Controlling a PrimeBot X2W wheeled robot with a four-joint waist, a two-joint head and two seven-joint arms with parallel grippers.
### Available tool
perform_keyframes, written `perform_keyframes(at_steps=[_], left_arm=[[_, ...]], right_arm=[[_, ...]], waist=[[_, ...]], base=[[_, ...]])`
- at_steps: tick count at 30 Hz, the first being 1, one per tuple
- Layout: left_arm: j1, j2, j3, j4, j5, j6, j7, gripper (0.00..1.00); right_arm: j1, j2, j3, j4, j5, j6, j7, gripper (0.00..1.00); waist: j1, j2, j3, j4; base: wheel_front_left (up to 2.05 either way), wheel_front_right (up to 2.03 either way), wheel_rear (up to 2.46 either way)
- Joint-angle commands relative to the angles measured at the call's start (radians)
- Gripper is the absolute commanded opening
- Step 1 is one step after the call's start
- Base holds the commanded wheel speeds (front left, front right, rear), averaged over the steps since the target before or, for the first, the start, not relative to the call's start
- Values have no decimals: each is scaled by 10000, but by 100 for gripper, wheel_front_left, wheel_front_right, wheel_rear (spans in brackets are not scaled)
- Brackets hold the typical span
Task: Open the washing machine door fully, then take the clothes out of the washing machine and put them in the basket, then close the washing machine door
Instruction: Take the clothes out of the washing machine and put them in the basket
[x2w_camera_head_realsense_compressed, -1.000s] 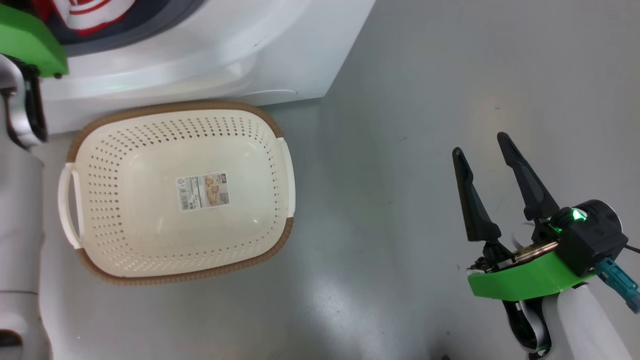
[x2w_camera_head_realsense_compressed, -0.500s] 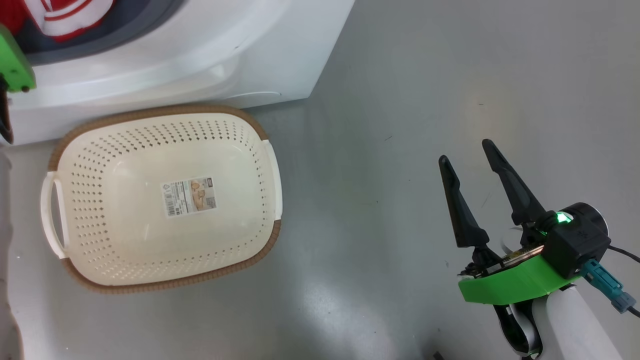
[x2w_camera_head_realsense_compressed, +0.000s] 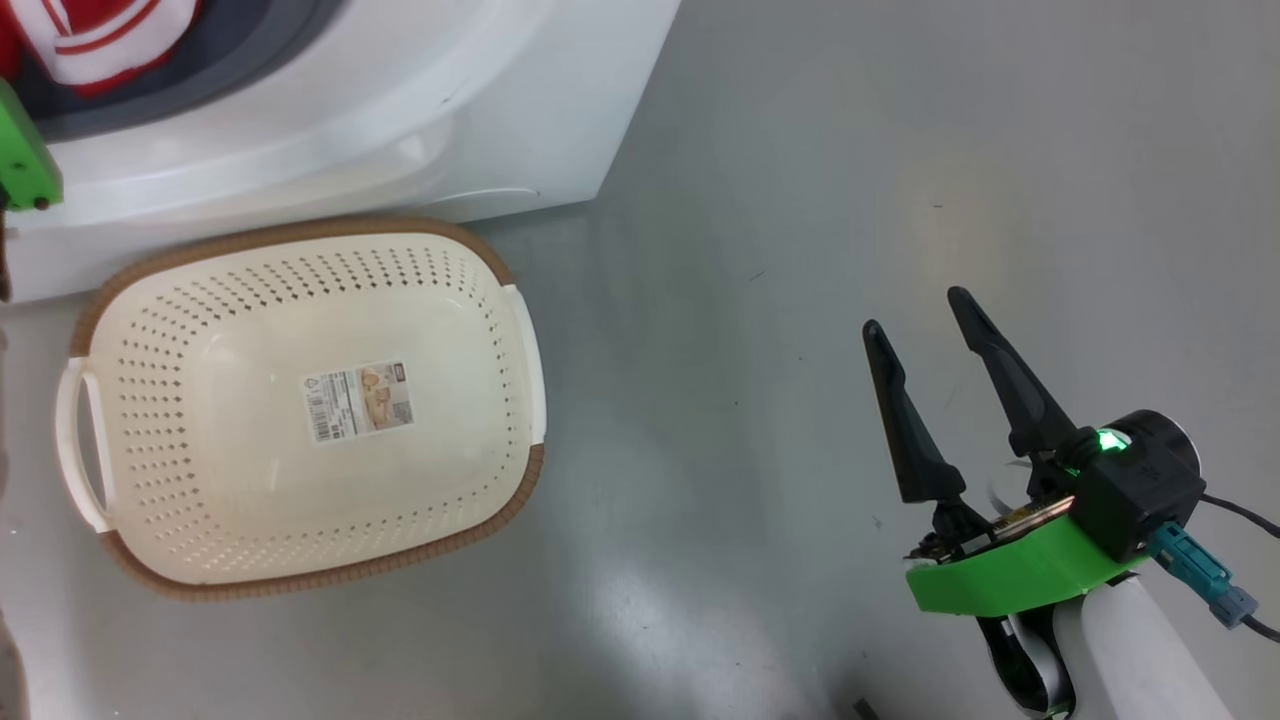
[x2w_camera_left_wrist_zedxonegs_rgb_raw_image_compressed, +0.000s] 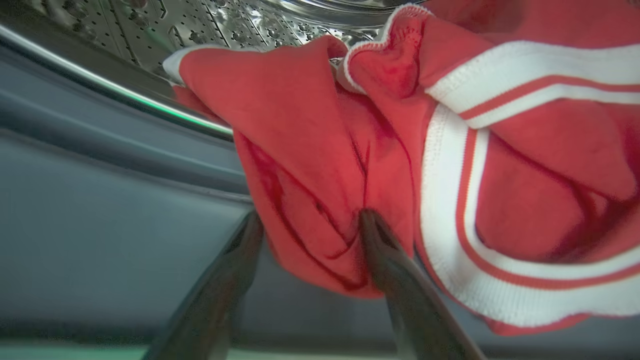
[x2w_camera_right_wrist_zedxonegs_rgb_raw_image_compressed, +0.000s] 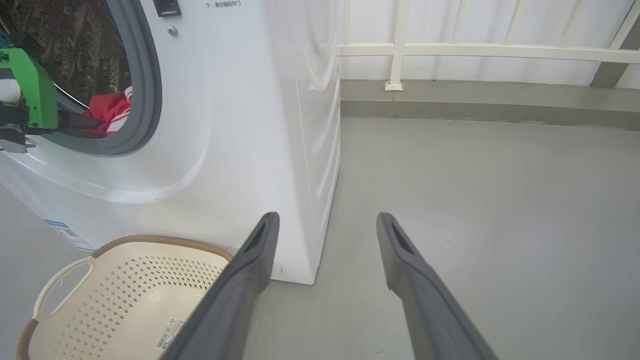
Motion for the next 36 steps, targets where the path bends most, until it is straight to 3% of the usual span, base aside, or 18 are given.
perform_keyframes(at_steps=[1, 6, 9, 10, 11, 12, 20, 32, 36], left_arm=[[-154, 511, 56, -88, -70, -69, 51, 100], [-192, 612, -76, 27, -40, -69, 99, 100], [-221, 662, -164, 104, -48, -109, 222, 67], [-235, 668, -178, 115, -60, -128, 225, 48], [-250, 665, -187, 125, -76, -140, 221, 40], [-265, 652, -200, 133, -90, -152, 210, 0], [-319, 570, -213, 113, -271, -250, -297, 0], [-154, 466, -64, -247, -750, -889, -1768, 0], [-103, 534, -94, -401, -754, -901, -2228, 0]], right_arm=[[109, -79, 211, -215, 113, 60, -63, 100], [49, -79, 275, -222, 205, 60, -63, 100], [17, -79, 321, -202, 265, 60, -63, 100], [11, -79, 319, -200, 273, 60, -63, 100], [5, -79, 313, -197, 283, 60, -63, 100], [-2, -79, 305, -194, 293, 60, -63, 100], [-65, -79, 264, -173, 310, 60, -63, 100], [-196, -79, 215, -191, 385, 60, -63, 100], [-213, -79, 205, -200, 408, 60, -63, 100]], waist=[[0, -1, 38, -39], [0, -1, 109, -128], [0, -1, 142, -181], [0, -1, 154, -186], [0, -1, 168, -189], [0, -1, 180, -188], [0, -1, 219, -135], [0, -1, 324, 79], [0, -1, 335, 138]], base=[[0, 0, 0], [0, 0, 0], [0, 0, 0], [0, 0, 0], [0, 0, 0], [0, 0, 0], [0, 0, 0], [0, 0, 0], [0, 0, 0]])
